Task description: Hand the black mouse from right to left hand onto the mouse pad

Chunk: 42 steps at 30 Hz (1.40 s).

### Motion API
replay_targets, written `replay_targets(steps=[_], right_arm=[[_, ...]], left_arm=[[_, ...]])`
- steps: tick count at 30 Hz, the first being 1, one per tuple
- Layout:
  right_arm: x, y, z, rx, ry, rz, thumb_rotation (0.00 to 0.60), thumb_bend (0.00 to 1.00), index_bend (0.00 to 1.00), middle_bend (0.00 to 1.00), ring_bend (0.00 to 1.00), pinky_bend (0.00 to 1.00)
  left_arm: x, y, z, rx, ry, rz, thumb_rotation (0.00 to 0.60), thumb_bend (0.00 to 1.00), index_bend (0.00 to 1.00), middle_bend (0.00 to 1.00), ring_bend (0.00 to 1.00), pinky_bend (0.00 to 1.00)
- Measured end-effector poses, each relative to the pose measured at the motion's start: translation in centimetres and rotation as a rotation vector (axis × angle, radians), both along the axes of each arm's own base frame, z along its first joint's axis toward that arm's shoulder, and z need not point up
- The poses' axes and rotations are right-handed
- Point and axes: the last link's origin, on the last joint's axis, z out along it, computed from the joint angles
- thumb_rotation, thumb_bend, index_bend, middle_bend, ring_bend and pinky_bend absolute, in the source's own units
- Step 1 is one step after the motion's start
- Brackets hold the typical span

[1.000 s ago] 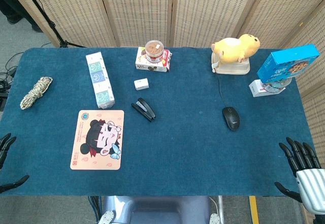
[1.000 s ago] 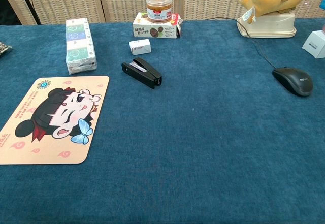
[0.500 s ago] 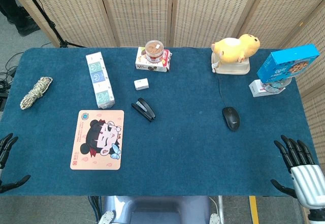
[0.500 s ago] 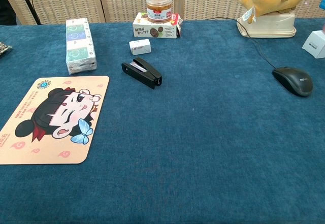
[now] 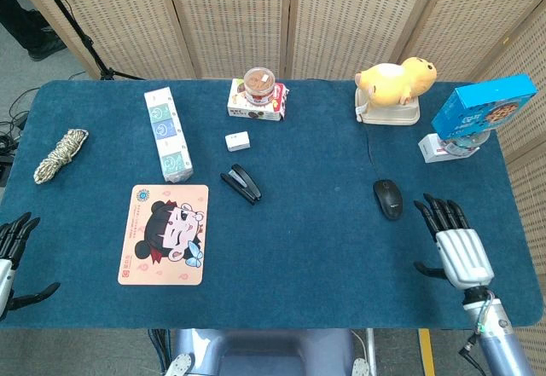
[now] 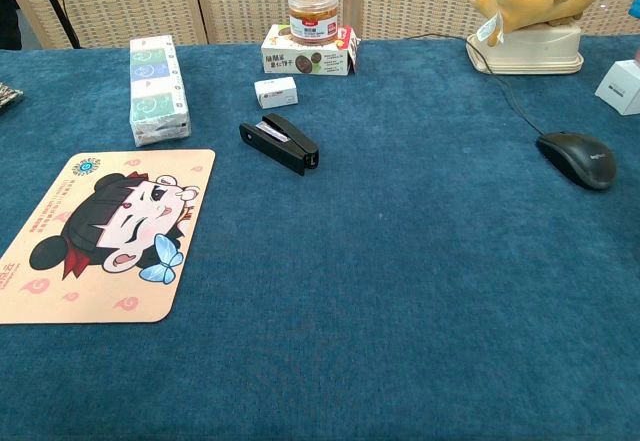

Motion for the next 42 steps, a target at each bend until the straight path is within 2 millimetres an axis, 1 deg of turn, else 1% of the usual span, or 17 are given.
replay_targets(steps=[4, 9, 14, 18, 24, 35, 42], right_arm=[[1.0, -2.6, -2.2, 0.010, -0.043, -0.046, 0.600, 0.00, 0.00, 0.00, 0.00, 0.00], [2.0, -5.6, -5.0, 0.026, -0.093, -0.108, 0.600, 0.00, 0.00, 0.00, 0.00, 0.00], [1.9, -7.9, -6.5, -0.005, -0.071, -0.169, 0.600, 0.00, 0.00, 0.00, 0.00, 0.00], [1.4, -9.3, -6.8, -0.052, -0.062, -0.222, 0.600, 0.00, 0.00, 0.00, 0.00, 0.00], [0.3, -10.4, -7.2, -0.080, -0.112, -0.314, 0.600, 0.00, 0.00, 0.00, 0.00, 0.00], [1.1, -11.4, -9.4, -0.067, -0.218, -0.354, 0.600, 0.00, 0.00, 0.00, 0.00, 0.00], [0.9, -12.0, -11.0, -0.066, -0.244, -0.382, 0.600, 0.00, 0.00, 0.00, 0.00, 0.00]], left_arm=[[-0.2, 0.7, -0.3, -0.014, 0.008, 0.021, 0.600, 0.05, 0.00, 0.00, 0.00, 0.00], [-0.3, 1.4, -0.1, -0.016, 0.003, 0.030, 0.600, 0.05, 0.00, 0.00, 0.00, 0.00], [-0.5, 1.6, 0.0, -0.024, -0.007, 0.042, 0.600, 0.05, 0.00, 0.00, 0.00, 0.00], [-0.7, 1.7, 0.2, -0.018, -0.007, 0.047, 0.600, 0.05, 0.00, 0.00, 0.00, 0.00], [-0.8, 1.9, 0.2, -0.023, -0.006, 0.060, 0.600, 0.05, 0.00, 0.00, 0.00, 0.00], [-0.9, 2.3, -0.3, -0.034, 0.006, 0.077, 0.600, 0.05, 0.00, 0.00, 0.00, 0.00], [-1.0, 2.4, 0.0, -0.035, -0.007, 0.087, 0.600, 0.05, 0.00, 0.00, 0.00, 0.00]])
